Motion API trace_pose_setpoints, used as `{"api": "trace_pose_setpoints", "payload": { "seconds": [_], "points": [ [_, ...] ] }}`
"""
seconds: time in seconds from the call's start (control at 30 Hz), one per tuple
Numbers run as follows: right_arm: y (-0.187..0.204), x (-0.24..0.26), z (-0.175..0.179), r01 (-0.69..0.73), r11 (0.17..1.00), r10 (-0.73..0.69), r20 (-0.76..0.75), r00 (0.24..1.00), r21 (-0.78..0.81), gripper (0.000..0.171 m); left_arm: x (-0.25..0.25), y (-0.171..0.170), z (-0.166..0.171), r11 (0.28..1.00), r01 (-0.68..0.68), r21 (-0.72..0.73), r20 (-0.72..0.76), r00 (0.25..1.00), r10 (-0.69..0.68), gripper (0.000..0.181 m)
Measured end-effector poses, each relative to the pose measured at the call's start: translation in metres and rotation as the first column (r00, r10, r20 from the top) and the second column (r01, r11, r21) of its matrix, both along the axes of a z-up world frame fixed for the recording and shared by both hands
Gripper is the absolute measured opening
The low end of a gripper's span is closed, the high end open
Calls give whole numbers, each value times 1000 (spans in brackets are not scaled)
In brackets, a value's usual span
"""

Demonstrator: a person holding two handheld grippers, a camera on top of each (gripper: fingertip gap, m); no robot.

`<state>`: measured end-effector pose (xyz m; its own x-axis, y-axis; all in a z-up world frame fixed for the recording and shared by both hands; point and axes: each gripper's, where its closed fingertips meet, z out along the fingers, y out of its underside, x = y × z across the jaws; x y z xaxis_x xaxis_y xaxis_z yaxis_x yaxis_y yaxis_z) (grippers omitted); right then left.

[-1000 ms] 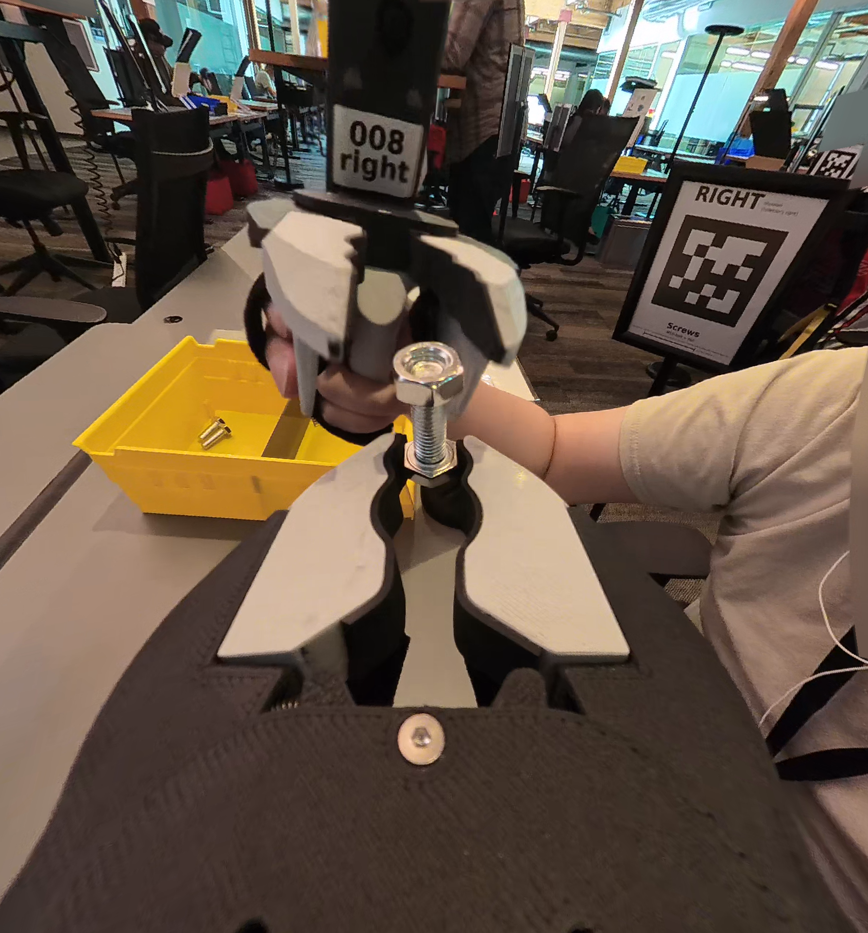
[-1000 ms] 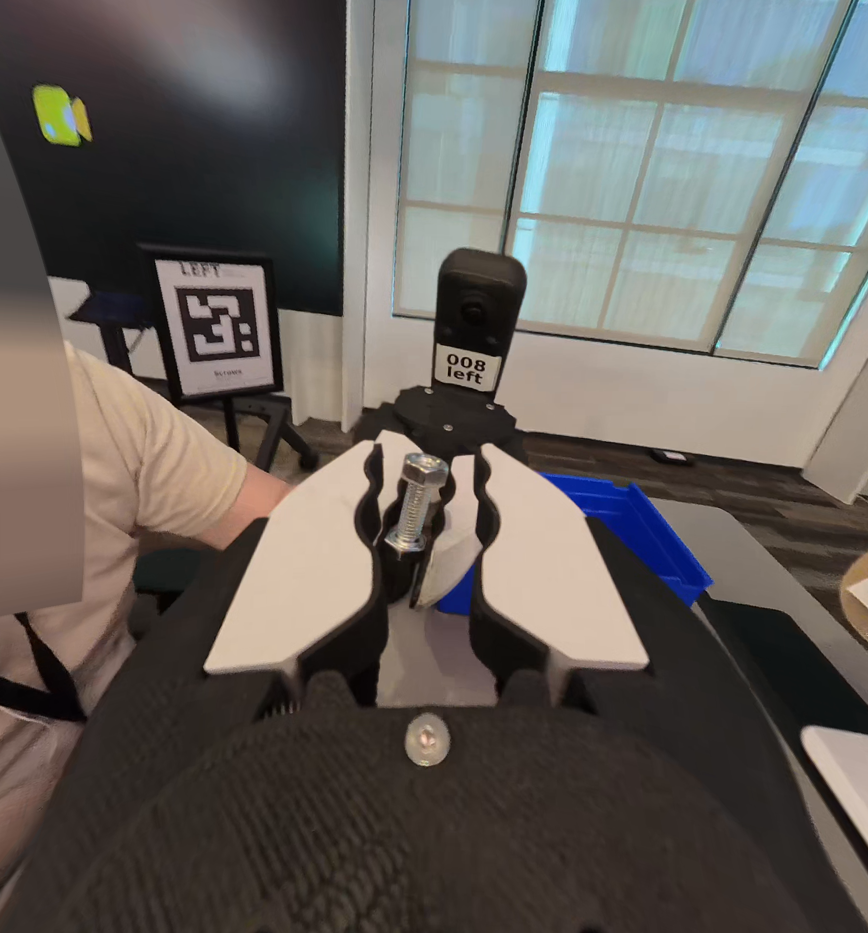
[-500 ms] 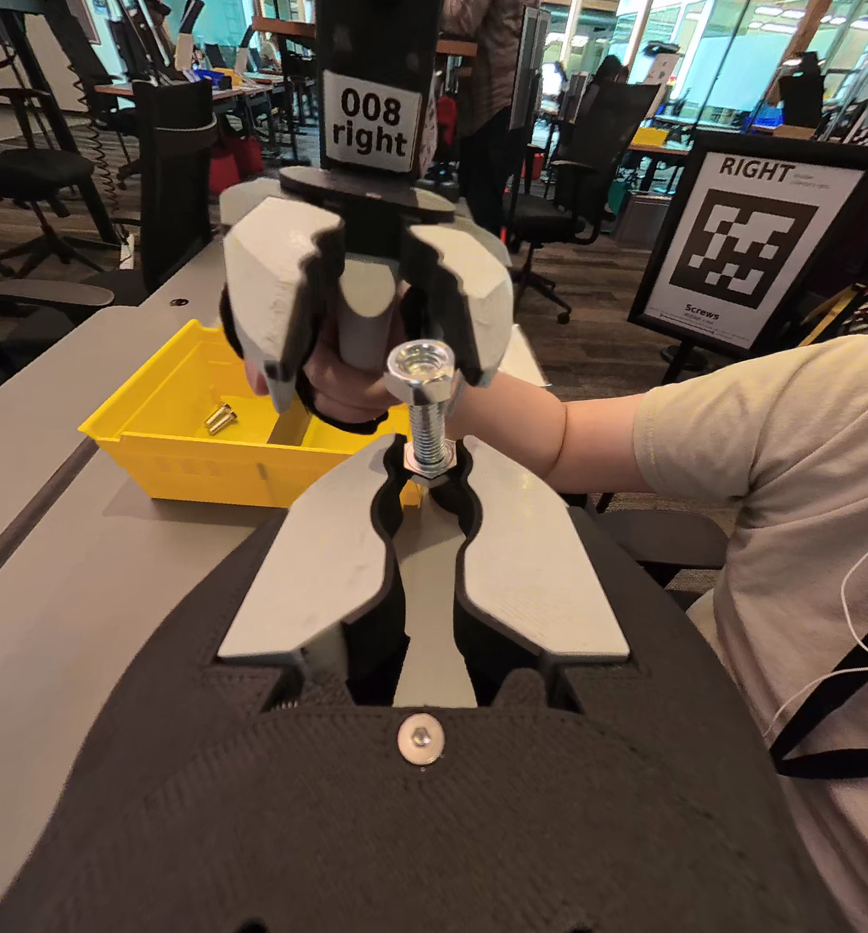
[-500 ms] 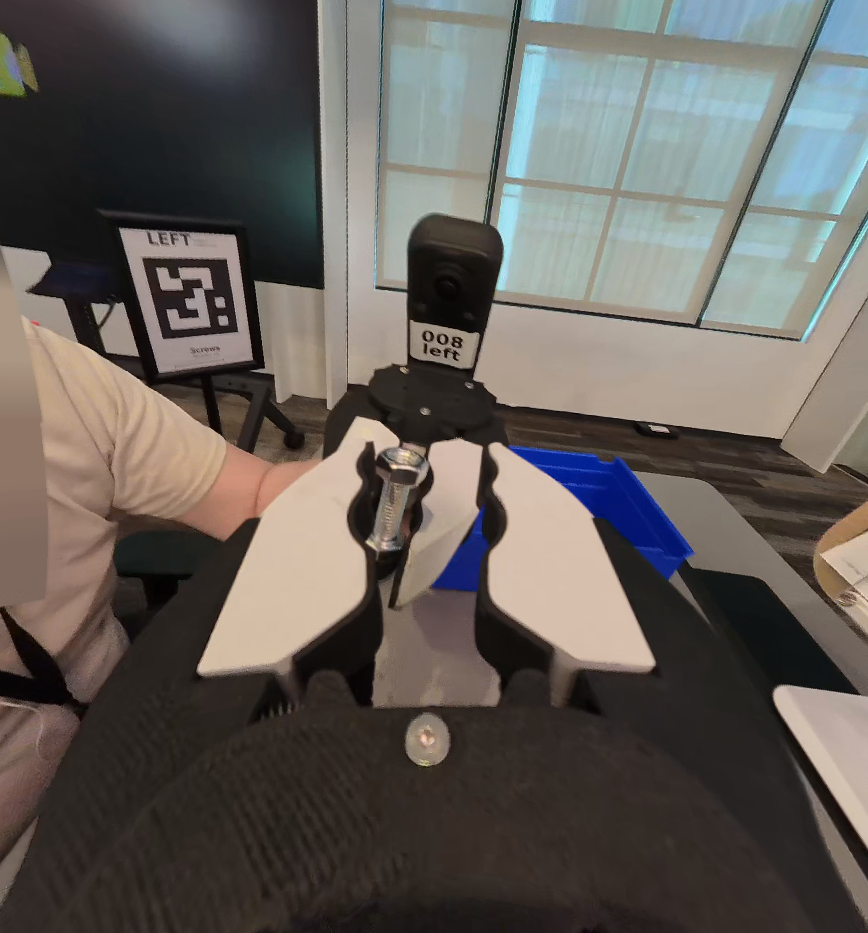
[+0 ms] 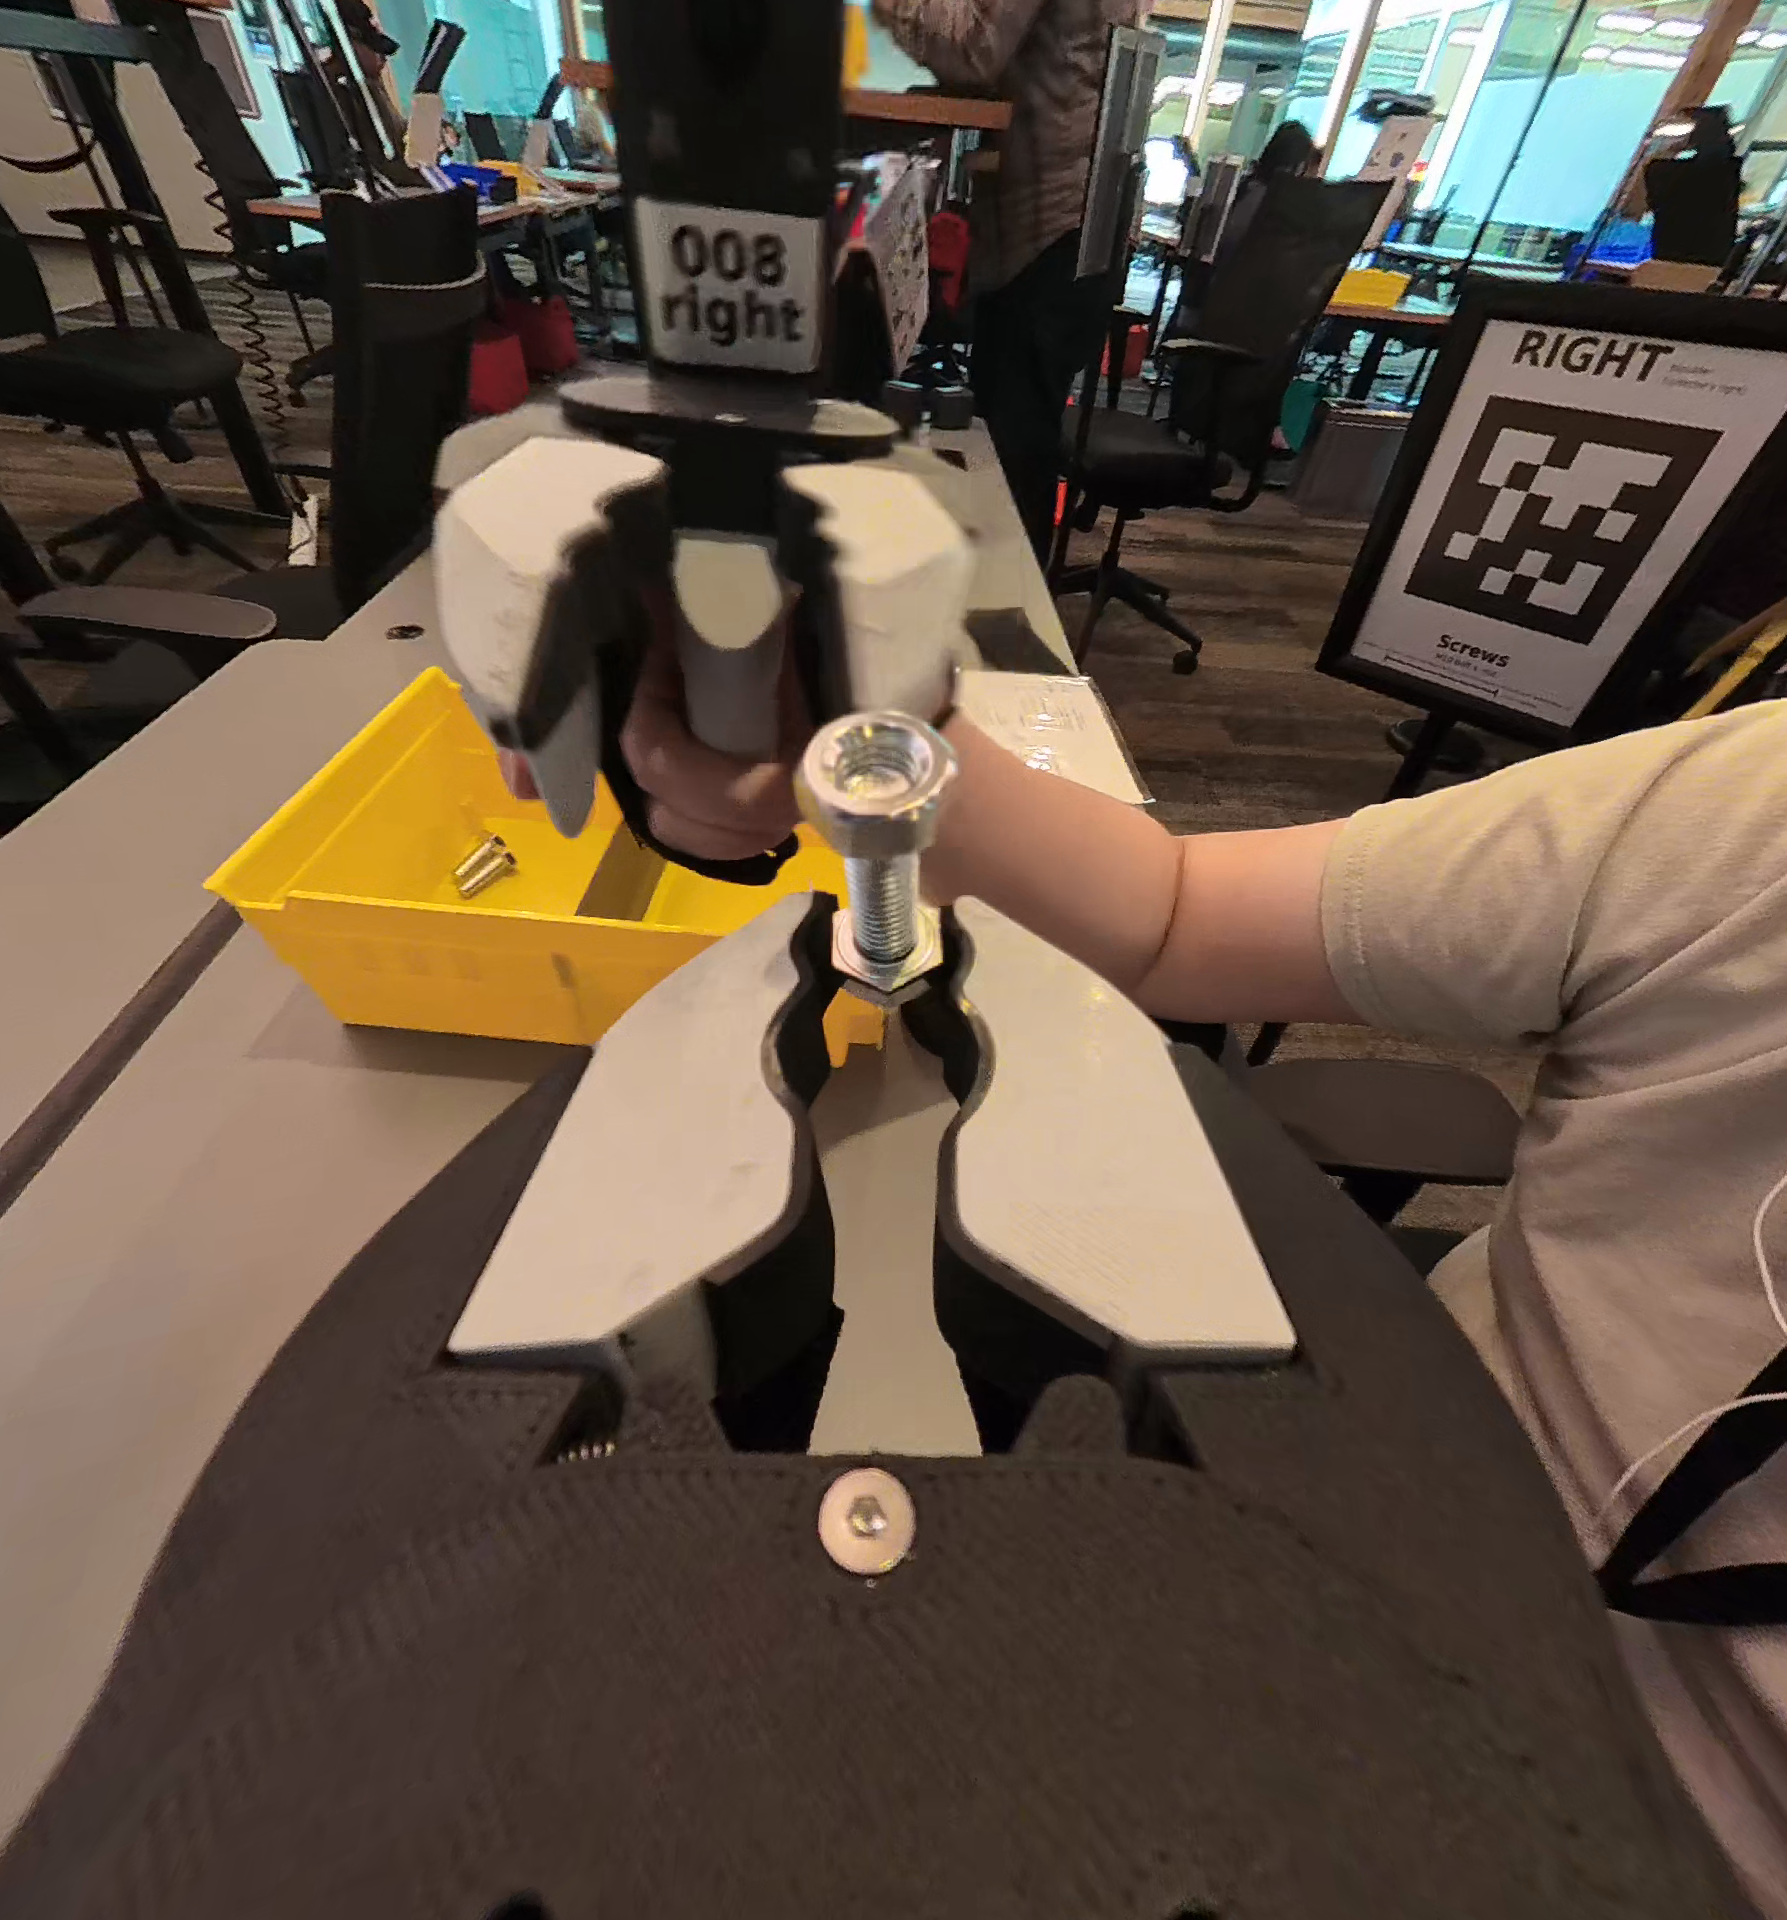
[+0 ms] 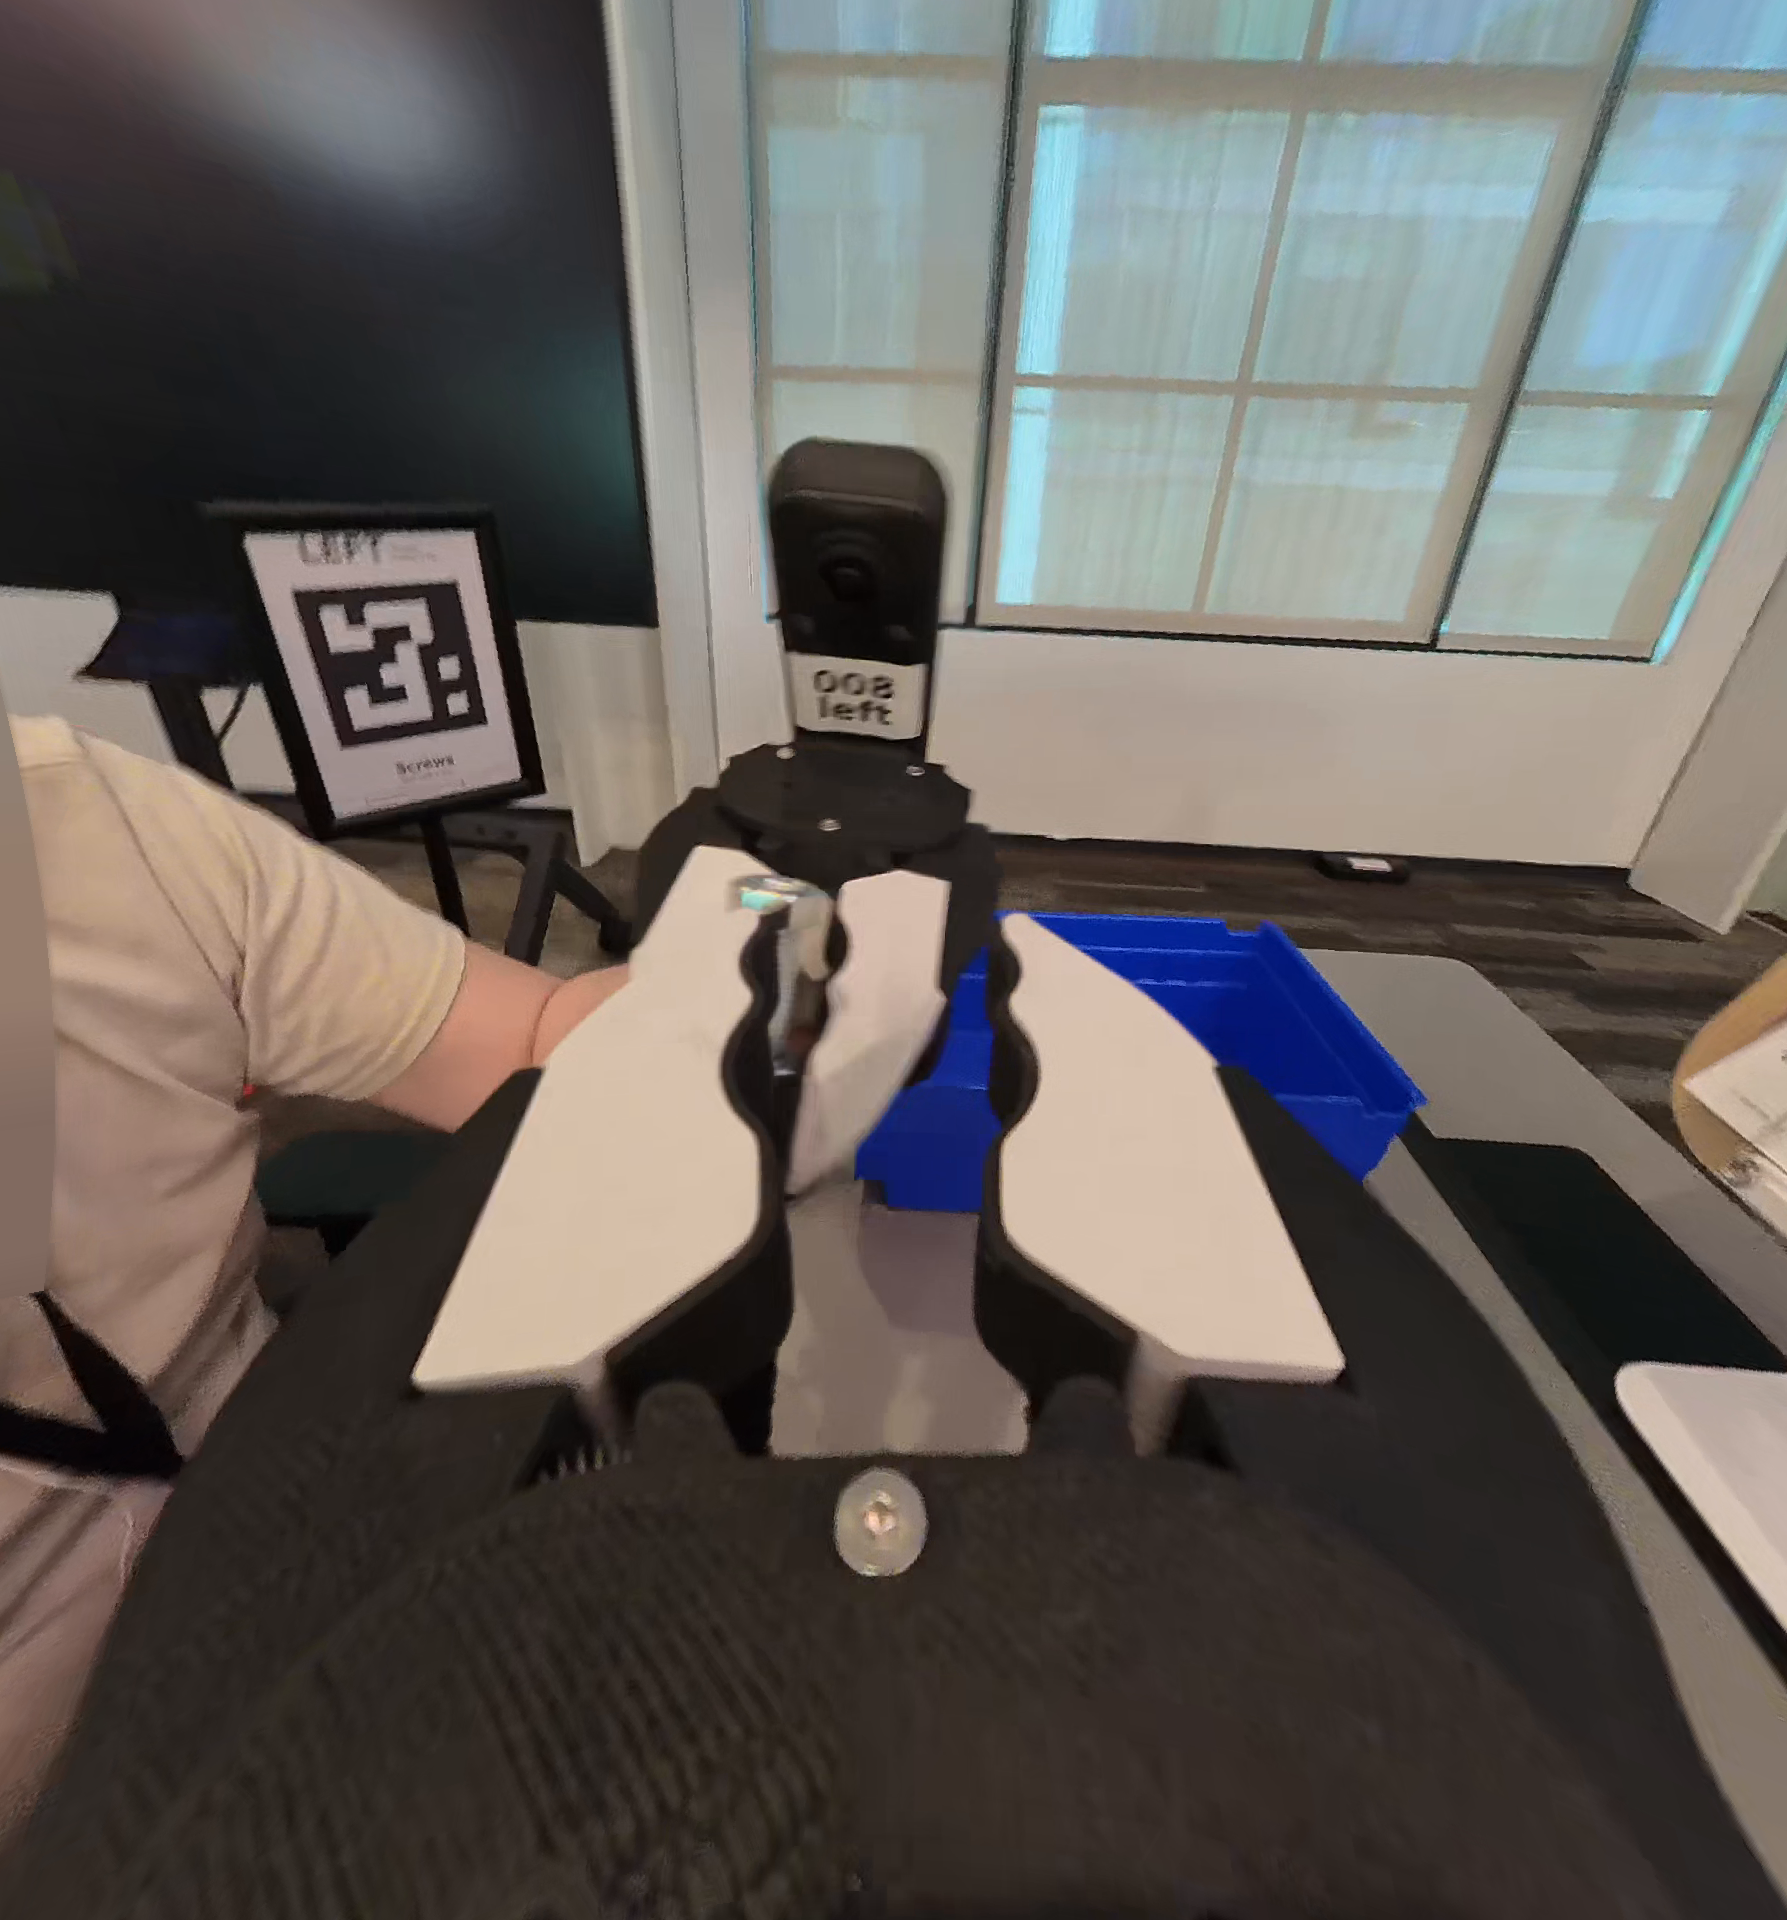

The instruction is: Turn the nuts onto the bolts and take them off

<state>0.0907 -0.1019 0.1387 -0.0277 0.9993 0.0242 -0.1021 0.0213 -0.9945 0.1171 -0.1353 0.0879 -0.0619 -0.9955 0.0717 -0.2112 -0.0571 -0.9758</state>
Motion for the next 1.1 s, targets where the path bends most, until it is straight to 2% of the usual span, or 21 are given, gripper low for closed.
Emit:
{"api": "trace_pose_setpoints", "payload": {
  "seconds": [0.1,0.23,0.33,0.37,0.43,0.5,0.67,0.77,0.9,1.1],
  "points": [
    [-6,5,9,-56,998,54,-54,997,-29,36,-2,-1,3,1000,-1,4,5,1000,1,18],
    [-25,-9,6,-82,996,82,-11,997,27,38,0,-1,1,1000,6,3,-3,1000,-6,18],
    [-16,-11,-2,-44,998,43,26,999,40,38,1,-4,0,1000,14,3,-6,1000,-14,18],
    [-12,-8,-1,-40,999,40,14,999,23,43,1,-3,0,1000,4,2,-9,1000,-4,18],
    [-5,1,5,-51,998,50,-38,998,-31,35,-1,-3,2,1000,6,5,0,1000,-6,18],
    [-10,4,10,-78,997,76,-65,995,-27,35,-2,-3,4,1000,2,6,6,1000,-3,18],
    [-25,-11,5,-80,996,80,-8,997,34,37,0,-3,2,1000,8,4,-2,1000,-8,18],
    [-16,-11,0,-69,998,69,-9,998,8,39,1,-4,0,1000,4,9,-14,1000,-4,18],
    [-1,3,5,-61,997,58,-65,996,-50,33,-1,-3,2,1000,2,10,-6,1000,-2,18],
    [-23,-11,2,-111,994,111,-12,994,2,38,0,-2,1,1000,2,5,-11,1000,-1,18]
  ]
}}
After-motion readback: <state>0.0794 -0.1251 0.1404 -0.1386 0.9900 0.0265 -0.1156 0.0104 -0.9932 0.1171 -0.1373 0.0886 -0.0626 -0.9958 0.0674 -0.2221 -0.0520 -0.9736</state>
